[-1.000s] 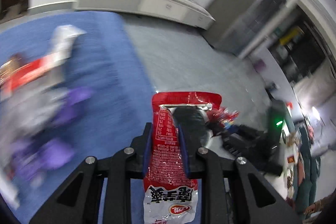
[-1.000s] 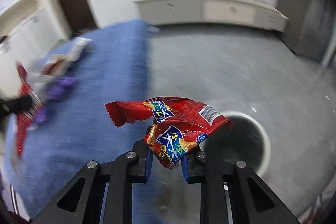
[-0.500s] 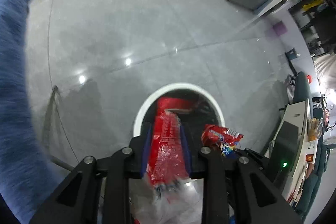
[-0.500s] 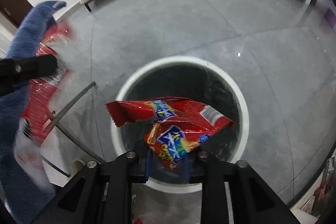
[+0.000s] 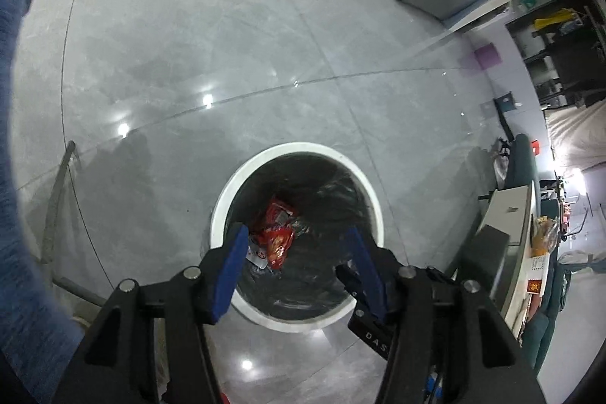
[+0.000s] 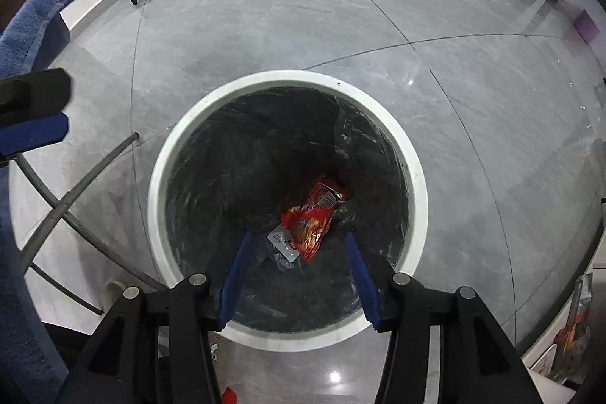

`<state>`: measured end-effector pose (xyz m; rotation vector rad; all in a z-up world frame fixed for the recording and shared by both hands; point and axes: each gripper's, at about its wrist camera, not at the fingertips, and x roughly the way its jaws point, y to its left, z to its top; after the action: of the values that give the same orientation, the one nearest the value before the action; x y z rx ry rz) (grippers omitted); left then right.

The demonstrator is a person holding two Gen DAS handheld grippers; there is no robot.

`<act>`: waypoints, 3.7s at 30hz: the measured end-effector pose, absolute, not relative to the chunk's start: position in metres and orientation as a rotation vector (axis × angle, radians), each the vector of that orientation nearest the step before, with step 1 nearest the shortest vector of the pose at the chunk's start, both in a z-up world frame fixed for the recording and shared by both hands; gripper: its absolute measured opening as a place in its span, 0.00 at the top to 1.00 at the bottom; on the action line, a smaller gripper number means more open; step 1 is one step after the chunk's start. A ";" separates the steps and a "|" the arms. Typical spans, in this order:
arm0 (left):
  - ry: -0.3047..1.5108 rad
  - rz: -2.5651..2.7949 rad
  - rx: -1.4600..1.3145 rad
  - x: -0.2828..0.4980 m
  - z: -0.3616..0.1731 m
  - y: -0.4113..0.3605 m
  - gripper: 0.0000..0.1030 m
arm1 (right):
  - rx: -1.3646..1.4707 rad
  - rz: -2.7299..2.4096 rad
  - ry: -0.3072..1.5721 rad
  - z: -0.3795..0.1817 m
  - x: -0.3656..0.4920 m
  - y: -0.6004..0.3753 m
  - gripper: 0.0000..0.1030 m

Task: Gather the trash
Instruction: 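Carry both bags over the bin and open both tools to drop them, then grasp the white tissue with the left tool while the right tool grasps the purple wrapper, then carry tissue and purple wrapper over the bin and open both tools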

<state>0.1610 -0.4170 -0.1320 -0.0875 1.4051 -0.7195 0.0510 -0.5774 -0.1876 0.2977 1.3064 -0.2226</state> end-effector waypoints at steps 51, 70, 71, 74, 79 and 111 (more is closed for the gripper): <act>1.018 -0.043 -0.319 0.060 -0.042 0.112 0.47 | 0.166 0.661 1.024 -0.045 0.087 -0.176 0.57; 1.010 -0.099 -0.263 0.090 -0.055 0.093 0.47 | 0.230 0.779 0.995 -0.057 0.095 -0.192 0.89; 1.009 -0.099 -0.257 0.090 -0.055 0.092 0.47 | 0.231 0.784 0.995 -0.057 0.097 -0.190 0.90; 1.008 -0.096 -0.249 0.086 -0.055 0.091 0.48 | 0.244 0.789 0.993 -0.058 0.100 -0.191 0.91; 1.001 -0.089 -0.217 0.071 -0.056 0.084 0.72 | 0.241 0.779 0.985 -0.057 0.096 -0.195 0.93; 0.955 -0.581 -0.119 0.025 0.031 -0.109 0.93 | 0.164 0.138 0.852 0.003 -0.011 -0.383 0.94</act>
<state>0.0254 -0.1086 0.0312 -0.1193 0.9552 -0.5806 -0.0108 -0.3828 0.0026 0.1639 0.8516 0.1378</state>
